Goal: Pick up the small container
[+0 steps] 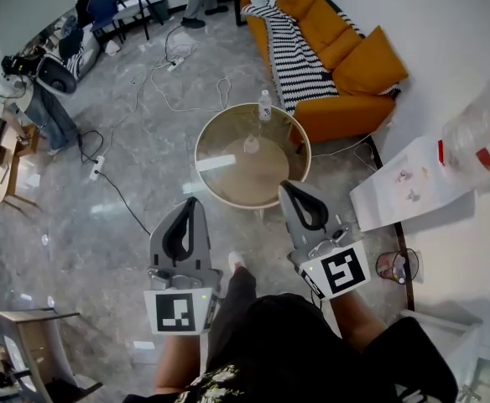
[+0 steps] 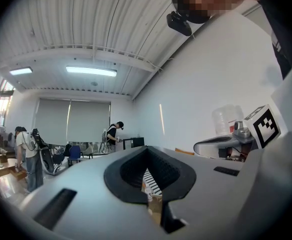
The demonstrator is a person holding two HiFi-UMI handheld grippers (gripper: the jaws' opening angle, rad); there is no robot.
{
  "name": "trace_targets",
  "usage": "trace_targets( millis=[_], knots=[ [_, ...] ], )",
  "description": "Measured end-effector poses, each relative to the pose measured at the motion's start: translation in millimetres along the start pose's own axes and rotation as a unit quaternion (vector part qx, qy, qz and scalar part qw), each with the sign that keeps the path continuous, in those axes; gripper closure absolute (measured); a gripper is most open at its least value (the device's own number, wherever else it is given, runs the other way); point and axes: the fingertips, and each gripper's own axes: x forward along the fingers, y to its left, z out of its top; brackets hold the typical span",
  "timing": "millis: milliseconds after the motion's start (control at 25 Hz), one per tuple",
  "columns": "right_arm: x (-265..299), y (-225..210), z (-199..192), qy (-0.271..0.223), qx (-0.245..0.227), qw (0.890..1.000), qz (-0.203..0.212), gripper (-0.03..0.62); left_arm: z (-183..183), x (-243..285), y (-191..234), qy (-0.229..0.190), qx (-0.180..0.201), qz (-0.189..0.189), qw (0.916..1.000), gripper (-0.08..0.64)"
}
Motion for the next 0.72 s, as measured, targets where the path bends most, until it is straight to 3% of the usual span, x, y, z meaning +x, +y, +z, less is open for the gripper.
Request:
trace_targets(
  millis=[280, 520, 720],
  knots=[
    [48.6, 3.1, -4.8, 0.009, -0.002, 1.0, -0.015, 0.597, -10.3, 30.6, 47.6, 0.005, -0.003, -0.006, 1.0, 0.554],
    [83.7, -5.7, -6.6, 0.003, -0.006, 0.999, -0.035, 0.597, -11.5, 61.7, 70.3, -0.015, 0.001, -0.041, 0.9991, 0.554],
    [111.6, -9.0, -11.3, 0.003, -0.002, 0.999, -0.05, 0.597, -23.2, 78.9, 92.4, 0.002, 0.004, -0.049, 0.9988, 0.554]
  ],
)
